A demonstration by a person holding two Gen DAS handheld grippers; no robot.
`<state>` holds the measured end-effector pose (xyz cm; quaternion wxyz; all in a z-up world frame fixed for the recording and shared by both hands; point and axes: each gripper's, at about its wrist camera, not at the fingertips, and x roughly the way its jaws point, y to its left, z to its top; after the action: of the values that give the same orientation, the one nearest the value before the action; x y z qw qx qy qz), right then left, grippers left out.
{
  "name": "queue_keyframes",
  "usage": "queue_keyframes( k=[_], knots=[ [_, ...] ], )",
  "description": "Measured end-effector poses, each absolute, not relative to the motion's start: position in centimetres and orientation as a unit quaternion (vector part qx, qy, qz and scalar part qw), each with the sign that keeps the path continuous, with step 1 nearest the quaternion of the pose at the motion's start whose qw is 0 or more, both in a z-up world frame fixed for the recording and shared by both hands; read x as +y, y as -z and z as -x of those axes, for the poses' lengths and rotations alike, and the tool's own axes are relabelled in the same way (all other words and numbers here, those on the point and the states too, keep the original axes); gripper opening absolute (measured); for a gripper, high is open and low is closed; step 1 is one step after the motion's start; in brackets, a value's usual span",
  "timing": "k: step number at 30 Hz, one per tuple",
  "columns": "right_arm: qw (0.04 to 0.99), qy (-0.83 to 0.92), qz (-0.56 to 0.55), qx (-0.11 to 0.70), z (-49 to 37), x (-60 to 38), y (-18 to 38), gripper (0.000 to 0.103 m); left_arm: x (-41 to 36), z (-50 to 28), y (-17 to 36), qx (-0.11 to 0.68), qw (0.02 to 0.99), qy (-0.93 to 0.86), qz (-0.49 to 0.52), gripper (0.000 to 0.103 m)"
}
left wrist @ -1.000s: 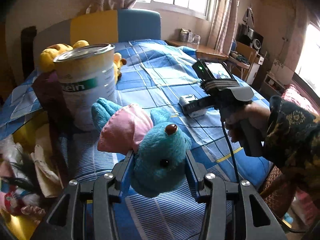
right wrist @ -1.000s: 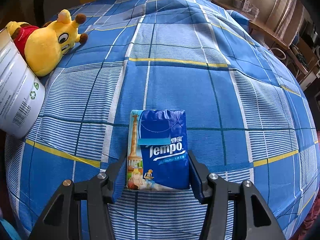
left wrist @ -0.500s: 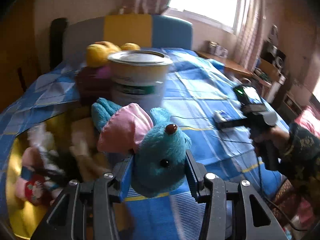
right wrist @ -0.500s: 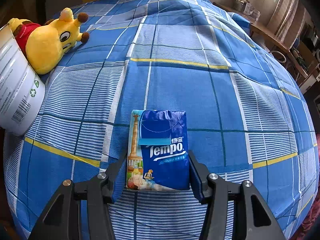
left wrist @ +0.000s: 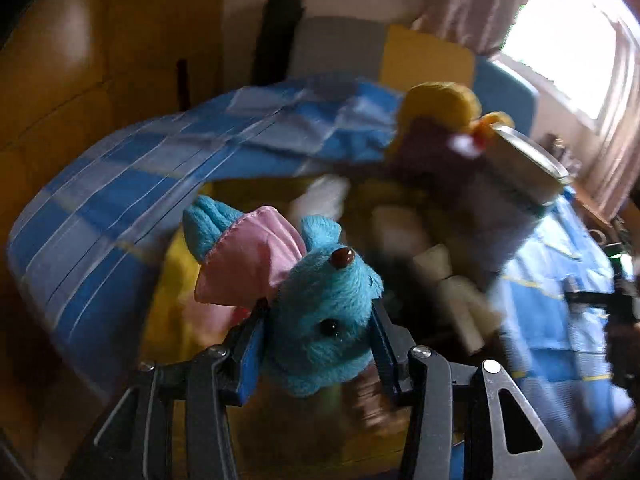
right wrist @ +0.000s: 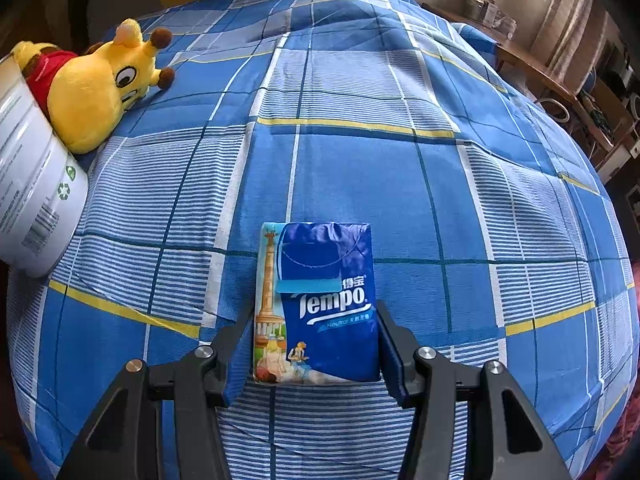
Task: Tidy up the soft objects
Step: 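Carry the blue bear onto the gold tray and open the left gripper, then carry the Tempo tissue pack onto the gold tray and open the right gripper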
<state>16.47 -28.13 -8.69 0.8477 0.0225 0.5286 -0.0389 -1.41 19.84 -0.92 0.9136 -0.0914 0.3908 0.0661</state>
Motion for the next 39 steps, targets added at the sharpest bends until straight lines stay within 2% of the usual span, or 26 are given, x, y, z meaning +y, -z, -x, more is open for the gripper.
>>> queue_keyframes(
  k=[4,5,7,9,15,27,34,39],
  knots=[
    [0.844,0.053,-0.036,0.533,-17.1,-28.3,8.5,0.053,20.9,2.1,2.7,0.408,0.905,-0.078,0.093,0.054],
    [0.842,0.058,-0.042,0.534,-17.3,-28.4,8.4,0.052,20.9,2.2,2.9,0.407,0.905,-0.080,0.090,0.061],
    [0.840,0.071,-0.053,0.536,-18.0,-28.6,8.2,0.052,20.9,2.2,3.0,0.406,0.907,-0.080,0.083,0.063],
    [0.837,0.083,-0.068,0.536,-19.0,-28.8,7.9,0.052,20.9,2.5,2.9,0.400,0.909,-0.086,0.076,0.071],
    [0.848,0.086,-0.096,0.514,-22.9,-27.0,4.4,0.052,21.0,2.8,1.4,0.379,0.919,-0.091,0.068,0.078],
    [0.910,0.003,-0.066,0.410,-29.1,-16.9,-8.4,0.052,21.1,3.7,-0.4,0.359,0.926,-0.096,0.069,0.081],
    [0.933,-0.135,0.008,0.333,-24.8,-6.6,-13.3,0.052,21.3,3.7,-0.7,0.354,0.927,-0.104,0.073,0.083],
    [0.919,-0.224,0.052,0.322,-20.3,-0.4,-13.2,0.052,21.6,3.8,-0.6,0.355,0.925,-0.110,0.080,0.084]
  ],
)
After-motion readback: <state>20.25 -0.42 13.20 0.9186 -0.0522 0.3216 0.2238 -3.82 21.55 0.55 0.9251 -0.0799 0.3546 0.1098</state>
